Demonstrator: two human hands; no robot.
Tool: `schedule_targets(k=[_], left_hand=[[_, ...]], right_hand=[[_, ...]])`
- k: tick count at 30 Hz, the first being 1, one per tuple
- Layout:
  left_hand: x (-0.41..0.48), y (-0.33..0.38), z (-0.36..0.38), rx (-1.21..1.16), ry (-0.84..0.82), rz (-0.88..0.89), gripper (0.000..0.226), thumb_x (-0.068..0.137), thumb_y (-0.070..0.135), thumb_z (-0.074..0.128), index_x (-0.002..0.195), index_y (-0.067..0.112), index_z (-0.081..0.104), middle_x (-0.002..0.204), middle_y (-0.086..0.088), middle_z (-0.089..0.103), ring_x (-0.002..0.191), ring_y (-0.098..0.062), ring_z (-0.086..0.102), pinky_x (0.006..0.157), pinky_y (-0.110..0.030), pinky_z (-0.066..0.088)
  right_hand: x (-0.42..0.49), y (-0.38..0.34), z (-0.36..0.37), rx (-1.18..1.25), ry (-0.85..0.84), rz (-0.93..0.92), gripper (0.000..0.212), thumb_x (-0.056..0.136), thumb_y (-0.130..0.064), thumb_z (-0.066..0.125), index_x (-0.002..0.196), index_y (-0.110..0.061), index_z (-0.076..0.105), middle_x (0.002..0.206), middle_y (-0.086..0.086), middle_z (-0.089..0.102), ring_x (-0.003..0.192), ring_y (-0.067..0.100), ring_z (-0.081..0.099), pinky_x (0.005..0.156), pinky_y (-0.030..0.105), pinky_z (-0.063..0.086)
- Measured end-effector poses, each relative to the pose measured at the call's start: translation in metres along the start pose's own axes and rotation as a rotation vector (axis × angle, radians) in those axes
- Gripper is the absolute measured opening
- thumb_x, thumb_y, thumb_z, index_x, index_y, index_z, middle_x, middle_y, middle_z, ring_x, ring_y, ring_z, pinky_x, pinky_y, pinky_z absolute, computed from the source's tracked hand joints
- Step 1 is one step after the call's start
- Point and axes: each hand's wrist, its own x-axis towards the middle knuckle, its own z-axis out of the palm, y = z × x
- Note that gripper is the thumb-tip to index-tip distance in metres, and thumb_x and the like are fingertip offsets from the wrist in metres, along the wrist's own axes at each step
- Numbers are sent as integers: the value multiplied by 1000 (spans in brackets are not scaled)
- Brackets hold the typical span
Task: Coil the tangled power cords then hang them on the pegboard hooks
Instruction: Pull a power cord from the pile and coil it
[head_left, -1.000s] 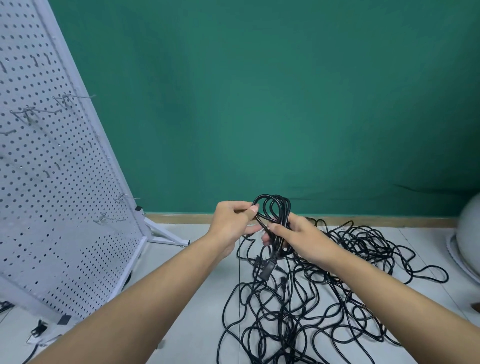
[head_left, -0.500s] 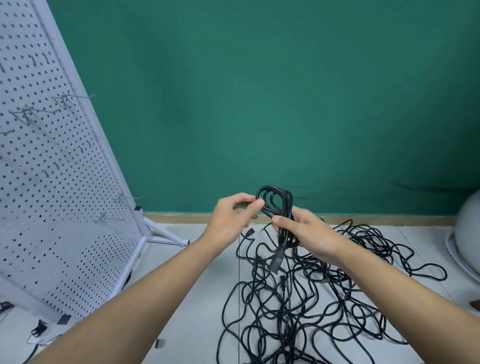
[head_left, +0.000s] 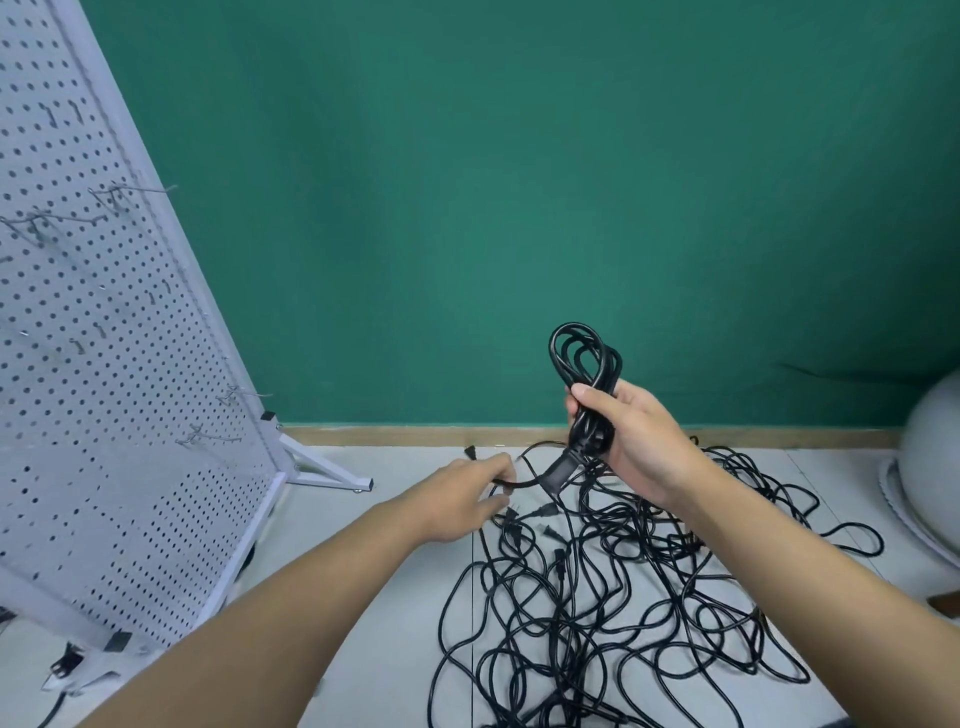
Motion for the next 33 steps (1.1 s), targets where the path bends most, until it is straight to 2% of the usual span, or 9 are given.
schedule_targets(k=[3, 5, 7, 11, 16, 20, 24, 28, 33], left_hand=[[-3, -2, -8, -79, 51, -33, 1, 103, 27, 61, 103, 27, 61, 89, 7, 68, 81, -10, 60, 73, -29, 47], [-3, 2, -16, -105, 154, 18, 6, 101, 24, 65, 99, 23, 70, 81, 16, 64, 74, 3, 57, 69, -21, 41], [-2, 8, -23, -72, 276, 106, 7, 99, 22, 67, 98, 20, 74, 85, 17, 61, 80, 7, 56, 74, -15, 38], [-2, 20, -29, -22, 432, 239, 9, 96, 24, 72, 101, 19, 78, 93, 11, 56, 79, 7, 52, 74, -8, 35], [-1, 29, -32, -125, 565, 220, 17, 88, 26, 81, 98, 24, 67, 89, 15, 56, 70, -11, 50, 68, -18, 40], [-1, 37, -35, -238, 622, 169, 21, 78, 24, 89, 90, 21, 72, 86, 11, 62, 70, -7, 51, 66, -12, 38], [-2, 43, -37, -297, 626, 139, 22, 75, 23, 91, 89, 20, 75, 85, 7, 65, 70, -6, 54, 66, -13, 42], [-1, 35, -38, -268, 643, 118, 10, 89, 20, 80, 96, 20, 74, 90, 9, 68, 84, -8, 63, 75, -14, 48], [-3, 18, -37, -371, 526, -45, 7, 97, 16, 70, 102, 20, 74, 94, 12, 74, 86, 0, 70, 84, -15, 52]], right_hand=[[7, 6, -13, -496, 179, -67, 20, 103, -31, 60, 91, -14, 62, 82, 0, 68, 76, 22, 61, 76, 37, 50], [8, 15, -19, -777, 151, -37, 20, 101, -40, 58, 96, -20, 63, 89, 0, 71, 86, 25, 67, 85, 44, 54], [6, 17, -19, -860, 61, 13, 19, 104, -38, 56, 98, -20, 61, 89, -4, 68, 88, 18, 65, 85, 38, 51], [0, 14, -8, -936, -106, 19, 19, 105, -38, 55, 99, -22, 62, 90, -9, 72, 84, 7, 64, 82, 32, 49], [-8, 15, 3, -834, -311, 35, 14, 107, -37, 51, 108, -28, 62, 95, -5, 76, 91, 9, 70, 91, 33, 55], [-11, 15, 10, -866, -426, -19, 7, 103, -38, 60, 106, -44, 57, 92, -23, 66, 86, -10, 61, 84, 17, 47], [-12, 19, 18, -890, -355, -29, 9, 102, -32, 63, 97, -37, 58, 87, -8, 65, 77, 7, 58, 81, 34, 51], [-11, 17, 12, -804, -329, 13, 8, 104, -23, 59, 96, -22, 60, 80, -3, 72, 71, 8, 65, 74, 35, 54], [-7, 19, 1, -788, -246, 14, 22, 104, -33, 58, 97, -13, 64, 79, -7, 71, 77, 18, 61, 76, 41, 51]])
